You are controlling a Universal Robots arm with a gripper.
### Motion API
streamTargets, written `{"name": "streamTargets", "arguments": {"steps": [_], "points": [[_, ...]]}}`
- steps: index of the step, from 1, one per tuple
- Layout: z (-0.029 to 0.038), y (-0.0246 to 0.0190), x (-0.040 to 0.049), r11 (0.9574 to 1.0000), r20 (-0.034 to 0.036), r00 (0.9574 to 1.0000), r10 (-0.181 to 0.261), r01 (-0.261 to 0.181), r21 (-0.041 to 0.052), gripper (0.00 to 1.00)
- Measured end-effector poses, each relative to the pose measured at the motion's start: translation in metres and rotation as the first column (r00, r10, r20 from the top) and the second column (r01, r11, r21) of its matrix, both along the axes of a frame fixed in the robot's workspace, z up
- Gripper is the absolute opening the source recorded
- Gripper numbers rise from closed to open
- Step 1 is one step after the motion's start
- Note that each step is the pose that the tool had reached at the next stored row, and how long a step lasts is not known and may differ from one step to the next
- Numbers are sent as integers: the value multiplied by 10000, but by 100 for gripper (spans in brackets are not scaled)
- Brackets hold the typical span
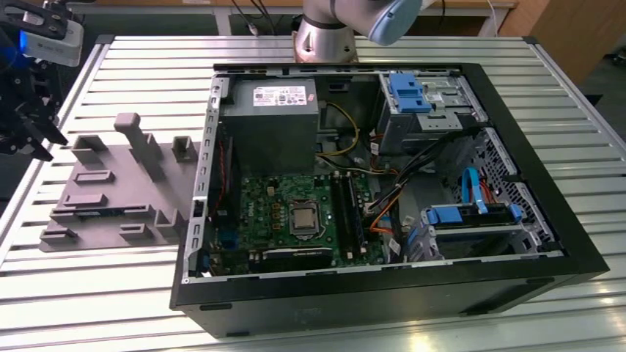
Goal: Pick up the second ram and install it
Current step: 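Pick up the second ram and move it above second insertion slot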
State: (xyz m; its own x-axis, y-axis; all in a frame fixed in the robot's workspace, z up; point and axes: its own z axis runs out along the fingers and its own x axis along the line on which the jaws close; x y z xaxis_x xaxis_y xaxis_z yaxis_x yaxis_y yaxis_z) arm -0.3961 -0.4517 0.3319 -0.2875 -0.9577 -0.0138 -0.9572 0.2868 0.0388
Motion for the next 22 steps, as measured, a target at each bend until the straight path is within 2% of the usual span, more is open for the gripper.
{"name": "streamTargets", "arguments": {"steps": [2, 4, 5, 8, 11, 13, 16, 18, 19, 22], "points": [[-1, 0, 0, 9997, 0, 9997, 241, -241, 0, 41], [0, 0, 0, 9996, 0, 9996, 281, -281, -1, 41], [-1, 0, 0, 9996, 0, 9996, 287, -287, 0, 47], [-9, 0, 0, 9976, 1, 9976, 688, -688, 0, 47], [-22, 0, 0, 9927, 1, 9927, 1210, -1210, 0, 47], [-41, -1, -16, 9914, 10, 9914, 1305, -1305, -1, 47], [-67, -2, -69, 9914, 87, 9914, 1308, -1308, -12, 47], [-91, -4, -87, 9910, 106, 9909, 1342, -1342, -12, 47], [-101, -6, -87, 9898, 107, 9897, 1425, -1425, -13, 47], [-140, -6, -88, 9814, 106, 9814, 1918, -1918, -14, 47]]}}
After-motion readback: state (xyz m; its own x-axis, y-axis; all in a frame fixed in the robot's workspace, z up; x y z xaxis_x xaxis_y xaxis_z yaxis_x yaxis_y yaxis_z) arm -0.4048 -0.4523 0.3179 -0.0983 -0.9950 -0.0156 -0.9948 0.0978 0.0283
